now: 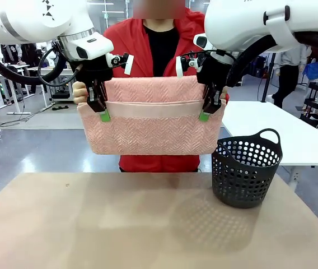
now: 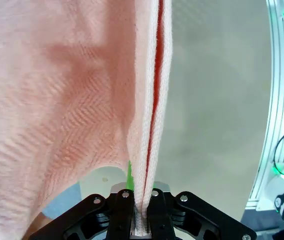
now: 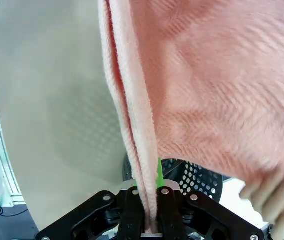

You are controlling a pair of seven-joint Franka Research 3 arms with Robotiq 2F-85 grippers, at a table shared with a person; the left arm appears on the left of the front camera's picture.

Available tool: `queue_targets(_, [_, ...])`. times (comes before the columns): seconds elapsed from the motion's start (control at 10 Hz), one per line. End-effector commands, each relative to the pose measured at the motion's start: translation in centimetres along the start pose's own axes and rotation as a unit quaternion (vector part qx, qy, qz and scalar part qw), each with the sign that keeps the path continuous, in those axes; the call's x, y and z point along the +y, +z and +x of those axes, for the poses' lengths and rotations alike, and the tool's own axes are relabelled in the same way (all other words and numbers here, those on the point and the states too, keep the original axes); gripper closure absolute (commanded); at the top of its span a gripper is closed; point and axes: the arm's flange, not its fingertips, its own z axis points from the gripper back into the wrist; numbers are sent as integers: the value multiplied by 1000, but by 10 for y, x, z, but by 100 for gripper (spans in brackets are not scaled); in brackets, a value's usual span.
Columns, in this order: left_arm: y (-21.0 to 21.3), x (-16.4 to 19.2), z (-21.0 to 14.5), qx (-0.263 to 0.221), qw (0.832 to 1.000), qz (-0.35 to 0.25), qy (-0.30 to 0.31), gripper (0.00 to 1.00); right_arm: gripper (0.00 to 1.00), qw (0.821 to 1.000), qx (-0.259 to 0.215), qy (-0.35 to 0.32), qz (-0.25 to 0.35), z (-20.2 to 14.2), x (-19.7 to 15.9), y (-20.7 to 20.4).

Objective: Fold the towel.
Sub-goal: Release the end of the 100 cm Hotel Towel you were holding.

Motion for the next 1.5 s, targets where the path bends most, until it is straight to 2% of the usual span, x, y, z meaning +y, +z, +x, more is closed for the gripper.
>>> queue_targets(0.0, [2,0,-1,6,1000,4,-3,100,100,1000,1,3,-2,-1,-1,2])
queue_targets(1.4, [2,0,-1,6,1000,4,-3,100,100,1000,1,3,-2,-1,-1,2])
